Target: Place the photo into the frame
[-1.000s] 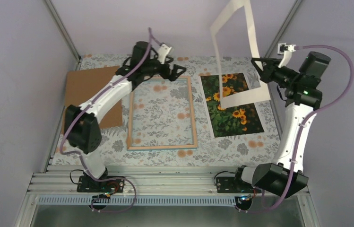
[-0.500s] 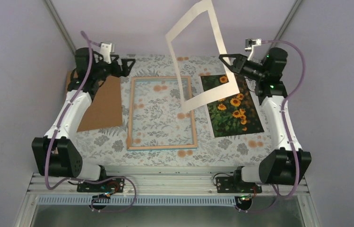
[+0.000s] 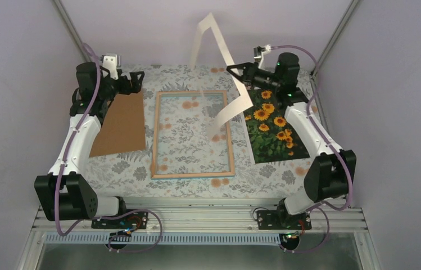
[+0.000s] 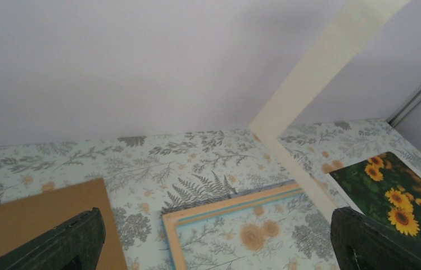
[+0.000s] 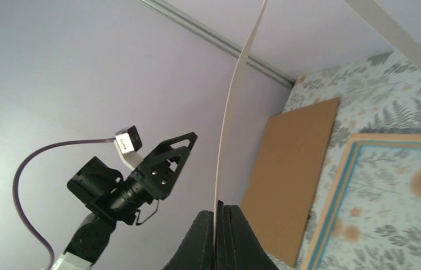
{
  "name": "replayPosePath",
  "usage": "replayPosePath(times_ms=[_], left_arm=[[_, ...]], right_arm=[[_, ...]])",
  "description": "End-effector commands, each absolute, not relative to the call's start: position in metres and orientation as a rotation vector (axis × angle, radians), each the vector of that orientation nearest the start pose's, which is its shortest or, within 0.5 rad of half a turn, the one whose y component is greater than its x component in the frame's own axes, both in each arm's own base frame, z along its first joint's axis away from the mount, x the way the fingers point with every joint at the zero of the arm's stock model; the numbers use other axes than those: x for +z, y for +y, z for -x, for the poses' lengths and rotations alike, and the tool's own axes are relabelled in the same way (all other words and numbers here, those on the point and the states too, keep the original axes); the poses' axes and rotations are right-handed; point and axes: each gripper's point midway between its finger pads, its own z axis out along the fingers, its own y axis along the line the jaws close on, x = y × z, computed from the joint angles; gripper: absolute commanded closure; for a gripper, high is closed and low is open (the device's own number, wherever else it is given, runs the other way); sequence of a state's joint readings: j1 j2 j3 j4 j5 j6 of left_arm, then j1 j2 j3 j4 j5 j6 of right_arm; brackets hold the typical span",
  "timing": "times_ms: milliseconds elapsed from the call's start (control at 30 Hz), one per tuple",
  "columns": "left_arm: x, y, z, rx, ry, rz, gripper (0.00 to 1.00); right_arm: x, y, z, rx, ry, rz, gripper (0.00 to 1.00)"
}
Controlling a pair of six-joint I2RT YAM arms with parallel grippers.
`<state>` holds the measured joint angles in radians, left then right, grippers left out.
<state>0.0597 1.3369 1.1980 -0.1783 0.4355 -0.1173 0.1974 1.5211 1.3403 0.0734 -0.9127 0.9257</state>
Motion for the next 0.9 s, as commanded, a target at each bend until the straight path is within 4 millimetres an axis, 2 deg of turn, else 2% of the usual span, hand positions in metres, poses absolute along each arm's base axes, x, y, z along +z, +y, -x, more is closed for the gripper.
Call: replayPosePath(times_ms=[0,100,167,200,233,300,433,700,800,867], left_arm=[[0.319,-0.037,-0.425,-0.386,1.89,-0.135,0.0],[0.317,-0.031,-0.423,-0.359,1.899,-0.128,0.0],[0.316,-0.027,-0.422,-0.353,1.901,-0.12,0.0],[0.315,-0.026,-0.422,-0.352,1.903,-0.117,0.0],[0.315,-0.025,-0.422,-0.353,1.903,-0.116,0.0],[0.314,-0.025,-0.422,-0.363,1.904,-0.115,0.0],[0.309,-0.027,-0.425,-0.386,1.912,-0.115,0.0],[0.297,-0.028,-0.427,-0.405,1.934,-0.106,0.0],[0.282,-0.031,-0.425,-0.431,1.97,-0.117,0.0],[0.265,-0.032,-0.423,-0.446,2.01,-0.111,0.0]], right_arm=[[0.403,0.245,-0.405,1.664,1.83,0.065,0.97],[0.399,0.26,-0.397,1.762,1.842,0.033,0.96],[0.382,0.263,-0.393,1.8,1.873,-0.014,0.96],[0.368,0.263,-0.391,1.816,1.893,-0.049,0.96],[0.341,0.263,-0.388,1.832,1.94,-0.11,0.96],[0.305,0.26,-0.381,1.838,1.981,-0.198,0.96],[0.254,0.249,-0.374,1.757,2.007,-0.299,0.96],[0.216,0.24,-0.362,1.734,2.009,-0.369,0.96],[0.203,0.239,-0.358,1.719,2.032,-0.378,0.96],[0.196,0.238,-0.357,1.698,2.052,-0.381,0.96]])
